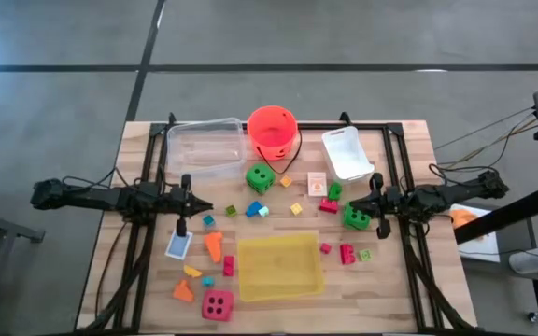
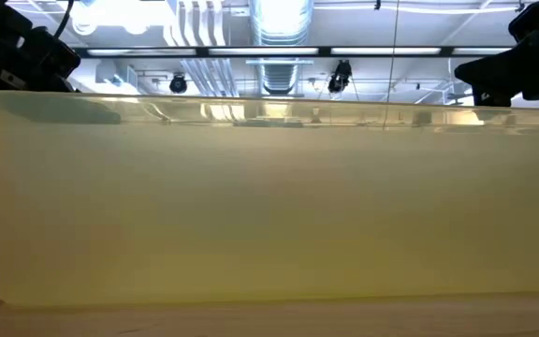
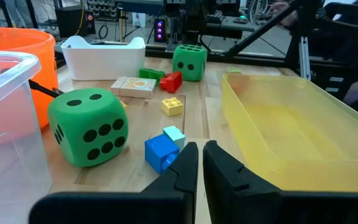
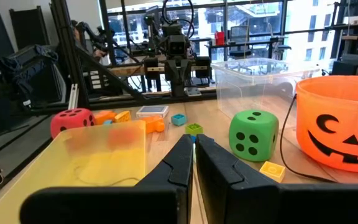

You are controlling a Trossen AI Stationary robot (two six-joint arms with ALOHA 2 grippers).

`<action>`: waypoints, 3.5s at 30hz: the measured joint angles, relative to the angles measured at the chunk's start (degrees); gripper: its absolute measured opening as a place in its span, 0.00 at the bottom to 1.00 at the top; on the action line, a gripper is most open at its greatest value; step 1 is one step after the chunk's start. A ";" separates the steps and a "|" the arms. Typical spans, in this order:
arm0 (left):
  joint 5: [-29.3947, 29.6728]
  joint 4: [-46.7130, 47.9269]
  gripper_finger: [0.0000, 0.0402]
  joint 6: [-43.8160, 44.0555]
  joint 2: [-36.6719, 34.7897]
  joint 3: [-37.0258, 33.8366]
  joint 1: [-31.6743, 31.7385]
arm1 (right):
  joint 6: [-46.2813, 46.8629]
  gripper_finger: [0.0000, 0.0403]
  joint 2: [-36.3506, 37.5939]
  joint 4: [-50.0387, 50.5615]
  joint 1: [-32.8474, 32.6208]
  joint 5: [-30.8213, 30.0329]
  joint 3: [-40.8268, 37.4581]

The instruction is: Pick & Place Toys

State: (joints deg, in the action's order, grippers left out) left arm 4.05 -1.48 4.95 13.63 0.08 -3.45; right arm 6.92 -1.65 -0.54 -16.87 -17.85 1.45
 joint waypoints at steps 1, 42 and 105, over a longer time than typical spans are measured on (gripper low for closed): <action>0.00 -0.02 0.06 0.00 0.00 0.00 -0.02 | 0.03 0.04 0.00 -0.01 0.00 0.00 -0.01; -0.01 -0.01 0.06 0.00 0.00 0.00 -0.02 | 0.06 0.04 0.00 -0.01 0.00 0.00 0.00; 15.91 -13.00 0.06 5.29 0.02 3.32 0.22 | -5.21 0.04 -0.09 -10.84 0.00 -0.13 -0.02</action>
State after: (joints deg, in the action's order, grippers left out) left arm 19.97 -14.48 10.24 13.65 3.40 -3.22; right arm 1.71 -1.74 -11.38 -16.86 -17.98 1.43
